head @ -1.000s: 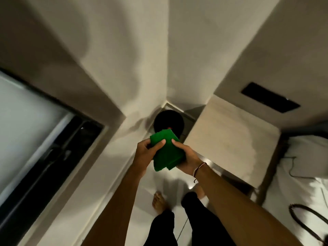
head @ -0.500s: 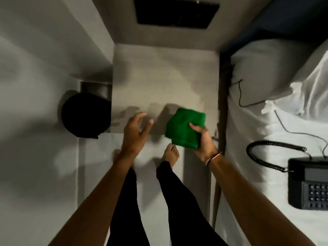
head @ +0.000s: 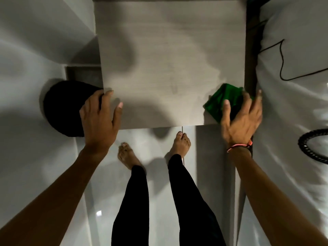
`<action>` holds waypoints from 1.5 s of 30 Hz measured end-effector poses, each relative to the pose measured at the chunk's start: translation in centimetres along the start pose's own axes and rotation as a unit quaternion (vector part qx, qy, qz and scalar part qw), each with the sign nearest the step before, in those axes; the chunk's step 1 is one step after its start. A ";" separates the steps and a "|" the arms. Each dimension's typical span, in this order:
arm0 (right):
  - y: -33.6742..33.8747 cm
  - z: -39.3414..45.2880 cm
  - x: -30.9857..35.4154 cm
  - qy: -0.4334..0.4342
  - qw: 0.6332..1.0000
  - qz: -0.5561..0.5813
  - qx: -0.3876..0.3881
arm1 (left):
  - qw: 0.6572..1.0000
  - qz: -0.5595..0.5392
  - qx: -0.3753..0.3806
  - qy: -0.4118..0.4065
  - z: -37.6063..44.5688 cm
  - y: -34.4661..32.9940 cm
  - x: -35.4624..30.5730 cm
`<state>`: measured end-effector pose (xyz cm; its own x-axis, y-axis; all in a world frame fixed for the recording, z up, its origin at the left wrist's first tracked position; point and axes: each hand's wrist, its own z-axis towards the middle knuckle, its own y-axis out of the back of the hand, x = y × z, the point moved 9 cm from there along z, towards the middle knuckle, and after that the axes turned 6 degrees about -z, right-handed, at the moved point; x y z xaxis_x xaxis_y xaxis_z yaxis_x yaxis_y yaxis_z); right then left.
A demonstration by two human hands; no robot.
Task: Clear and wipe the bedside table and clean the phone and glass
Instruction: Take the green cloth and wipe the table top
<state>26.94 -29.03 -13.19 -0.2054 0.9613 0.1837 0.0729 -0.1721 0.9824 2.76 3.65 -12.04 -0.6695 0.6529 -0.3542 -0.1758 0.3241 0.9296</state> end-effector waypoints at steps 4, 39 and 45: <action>-4.4 0.8 0.3 -0.014 0.998 -0.018 0.060 | 0.997 0.063 0.043 -0.022 1.2 -1.2 1.9; -8.3 0.7 12.4 0.185 0.970 -0.138 0.072 | 0.986 0.119 0.047 -0.108 5.2 -1.8 7.4; -5.9 6.7 2.9 0.117 0.981 -0.138 0.069 | 0.980 0.123 0.021 -0.154 6.1 -2.2 6.0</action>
<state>32.45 -23.77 -18.73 -0.4534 0.8885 -0.0707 0.1106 0.1348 0.9847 3.53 11.03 -16.88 -0.4372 0.8885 -0.1392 -0.0023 0.1537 0.9881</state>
